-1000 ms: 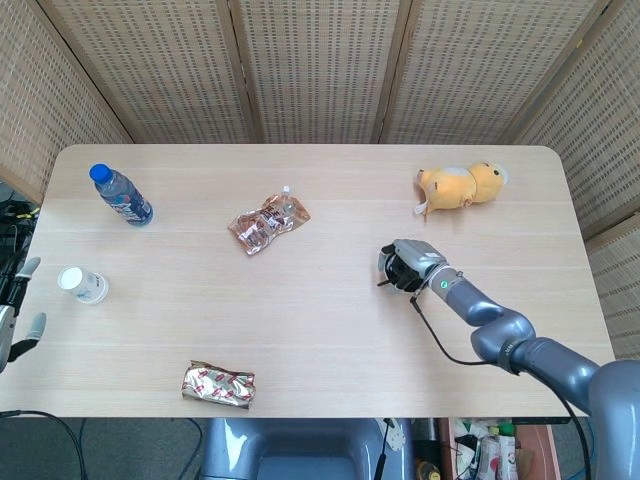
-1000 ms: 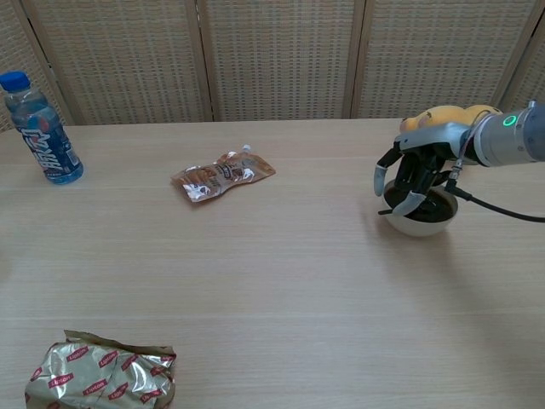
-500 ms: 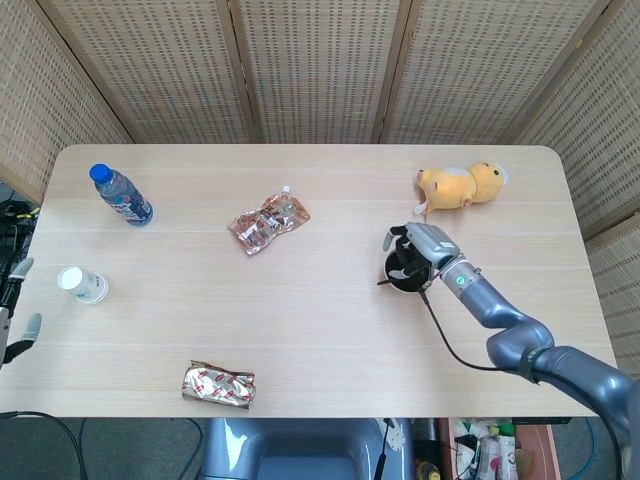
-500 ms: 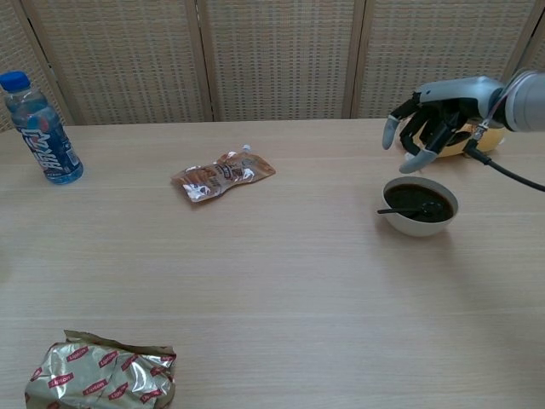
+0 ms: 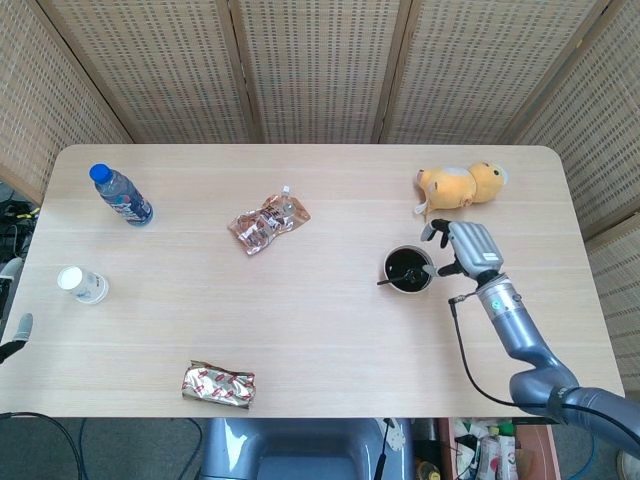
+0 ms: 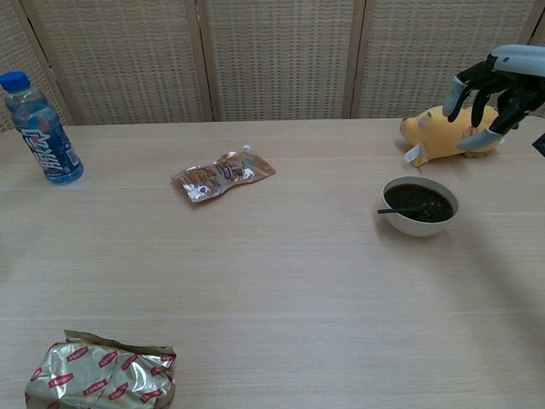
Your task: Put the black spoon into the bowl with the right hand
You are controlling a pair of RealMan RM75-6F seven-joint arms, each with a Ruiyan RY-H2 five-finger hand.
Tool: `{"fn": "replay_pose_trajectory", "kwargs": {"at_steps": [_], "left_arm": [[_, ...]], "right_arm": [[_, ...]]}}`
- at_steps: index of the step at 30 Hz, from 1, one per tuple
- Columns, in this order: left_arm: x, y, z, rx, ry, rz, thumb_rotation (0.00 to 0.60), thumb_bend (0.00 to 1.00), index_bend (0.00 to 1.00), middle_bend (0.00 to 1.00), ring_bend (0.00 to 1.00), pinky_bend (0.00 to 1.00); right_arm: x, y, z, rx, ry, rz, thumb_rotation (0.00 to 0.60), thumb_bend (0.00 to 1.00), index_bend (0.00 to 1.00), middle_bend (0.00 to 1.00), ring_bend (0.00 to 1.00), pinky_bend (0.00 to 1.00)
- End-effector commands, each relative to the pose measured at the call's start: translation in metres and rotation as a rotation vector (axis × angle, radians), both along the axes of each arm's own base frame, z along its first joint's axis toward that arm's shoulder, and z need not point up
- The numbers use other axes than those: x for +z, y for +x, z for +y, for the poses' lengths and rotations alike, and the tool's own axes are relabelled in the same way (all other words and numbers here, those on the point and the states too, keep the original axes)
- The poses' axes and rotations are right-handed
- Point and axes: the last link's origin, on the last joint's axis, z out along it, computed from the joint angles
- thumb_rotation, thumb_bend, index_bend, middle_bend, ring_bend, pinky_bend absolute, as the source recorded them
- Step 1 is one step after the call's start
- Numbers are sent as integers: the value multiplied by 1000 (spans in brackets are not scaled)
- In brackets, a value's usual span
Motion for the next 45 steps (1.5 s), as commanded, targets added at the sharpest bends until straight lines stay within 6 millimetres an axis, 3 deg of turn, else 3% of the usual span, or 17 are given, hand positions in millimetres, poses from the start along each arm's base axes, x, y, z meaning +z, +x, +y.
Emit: {"fn": "replay_pose_trajectory", "kwargs": {"at_steps": [1, 8, 16, 36, 45], "left_arm": [[-1, 0, 0, -4, 8, 2, 600, 443, 0, 0, 0, 0], [-5, 1, -2, -12, 20, -11, 600, 443, 0, 0, 0, 0], [-14, -3, -10, 12, -9, -29, 600, 443, 0, 0, 0, 0], [-29, -3, -35, 61, -82, -65, 600, 442, 0, 0, 0, 0], [-29, -1, -31, 43, -93, -65, 600, 442, 0, 0, 0, 0]], "right_arm": [[3, -20, 25, -3, -114, 116, 600, 249, 456, 454, 448, 670], [5, -34, 44, -16, -197, 179, 600, 276, 410, 335, 308, 510], [9, -54, 70, -53, -241, 232, 600, 283, 348, 251, 200, 394], [28, -81, 145, -139, -286, 309, 600, 283, 337, 233, 181, 369], [36, -86, 159, -176, -311, 317, 600, 283, 337, 233, 180, 369]]}}
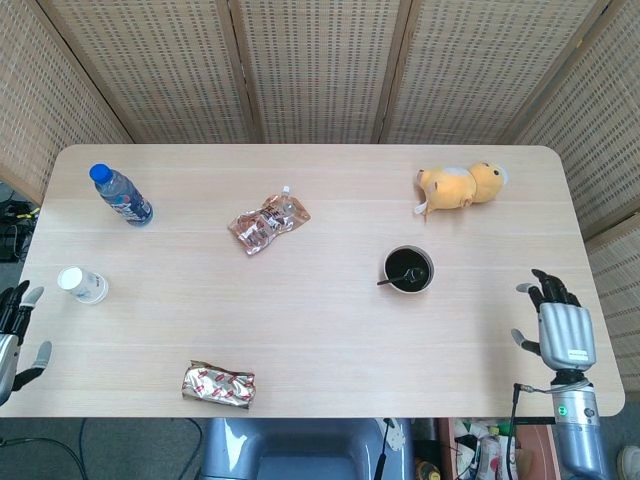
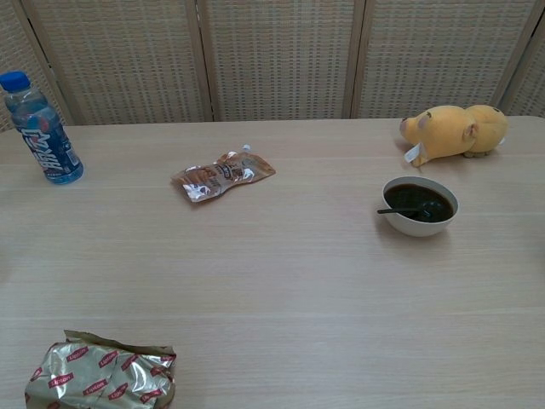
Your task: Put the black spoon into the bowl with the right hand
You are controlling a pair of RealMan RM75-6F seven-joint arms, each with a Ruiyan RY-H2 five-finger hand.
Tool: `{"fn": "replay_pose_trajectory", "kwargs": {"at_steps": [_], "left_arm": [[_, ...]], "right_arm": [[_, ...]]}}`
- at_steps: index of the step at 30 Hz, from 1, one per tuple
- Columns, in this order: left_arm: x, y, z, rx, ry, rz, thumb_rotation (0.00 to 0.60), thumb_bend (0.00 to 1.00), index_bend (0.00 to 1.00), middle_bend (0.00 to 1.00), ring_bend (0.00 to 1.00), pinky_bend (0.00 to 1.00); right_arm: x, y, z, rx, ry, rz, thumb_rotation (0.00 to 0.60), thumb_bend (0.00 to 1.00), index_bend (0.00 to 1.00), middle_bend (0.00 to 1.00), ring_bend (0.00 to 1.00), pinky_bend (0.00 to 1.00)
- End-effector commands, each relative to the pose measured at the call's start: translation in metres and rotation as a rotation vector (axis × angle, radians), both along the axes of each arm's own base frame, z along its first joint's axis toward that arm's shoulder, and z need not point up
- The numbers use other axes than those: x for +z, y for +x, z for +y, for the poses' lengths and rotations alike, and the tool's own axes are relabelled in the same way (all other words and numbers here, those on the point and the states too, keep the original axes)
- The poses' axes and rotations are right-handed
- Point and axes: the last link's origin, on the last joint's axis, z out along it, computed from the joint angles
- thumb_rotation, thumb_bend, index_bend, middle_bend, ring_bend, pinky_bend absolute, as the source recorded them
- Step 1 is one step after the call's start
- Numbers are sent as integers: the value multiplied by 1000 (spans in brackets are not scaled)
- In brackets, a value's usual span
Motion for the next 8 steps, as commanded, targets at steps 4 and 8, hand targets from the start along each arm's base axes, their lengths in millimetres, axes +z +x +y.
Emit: {"fn": "replay_pose_trajectory", "kwargs": {"at_steps": [4, 8], "left_arm": [[-1, 1, 3, -8, -8, -3, 600, 443, 0, 0, 0, 0], [-3, 2, 4, -8, -14, -8, 600, 442, 0, 0, 0, 0]], "right_arm": [[4, 1, 5, 0, -13, 9, 600, 283, 337, 235, 181, 370], [4, 1, 8, -5, -14, 19, 600, 282, 337, 237, 181, 369]]}}
